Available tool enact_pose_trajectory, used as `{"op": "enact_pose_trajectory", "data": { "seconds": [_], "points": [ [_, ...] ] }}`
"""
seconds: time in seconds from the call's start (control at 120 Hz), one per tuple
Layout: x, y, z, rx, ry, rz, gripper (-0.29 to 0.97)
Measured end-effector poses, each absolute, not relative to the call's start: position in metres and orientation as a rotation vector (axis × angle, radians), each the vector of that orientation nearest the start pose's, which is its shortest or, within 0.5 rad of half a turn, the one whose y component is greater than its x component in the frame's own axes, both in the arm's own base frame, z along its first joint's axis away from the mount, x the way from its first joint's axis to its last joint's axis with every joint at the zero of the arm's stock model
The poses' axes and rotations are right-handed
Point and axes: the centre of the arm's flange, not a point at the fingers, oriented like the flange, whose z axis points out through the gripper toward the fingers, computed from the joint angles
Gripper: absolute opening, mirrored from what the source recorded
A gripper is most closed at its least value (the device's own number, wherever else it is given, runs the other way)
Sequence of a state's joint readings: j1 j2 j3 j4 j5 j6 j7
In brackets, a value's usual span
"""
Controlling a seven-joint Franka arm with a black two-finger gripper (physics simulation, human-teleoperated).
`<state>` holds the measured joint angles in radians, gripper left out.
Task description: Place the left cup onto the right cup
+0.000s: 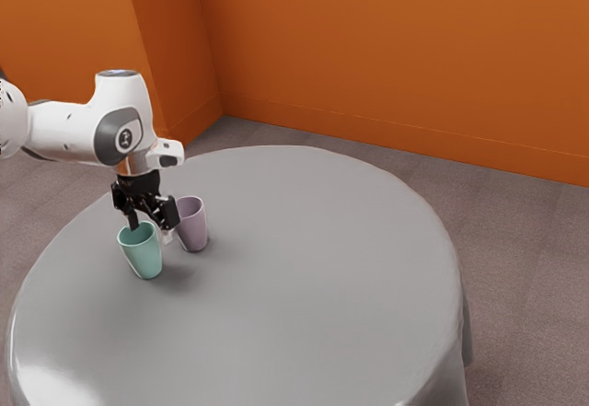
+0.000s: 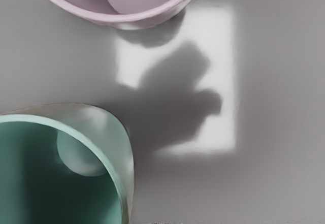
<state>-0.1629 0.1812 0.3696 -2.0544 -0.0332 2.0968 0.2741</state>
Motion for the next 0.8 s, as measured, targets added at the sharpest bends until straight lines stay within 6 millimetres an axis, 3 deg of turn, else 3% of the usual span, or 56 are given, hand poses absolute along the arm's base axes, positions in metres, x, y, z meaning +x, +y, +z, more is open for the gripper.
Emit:
{"op": "enact_pose_trajectory", "data": {
  "seconds": [0.8],
  "points": [
    [0.544, 0.114, 0.305, -3.117, 0.118, 0.266, 0.68]
  ]
}}
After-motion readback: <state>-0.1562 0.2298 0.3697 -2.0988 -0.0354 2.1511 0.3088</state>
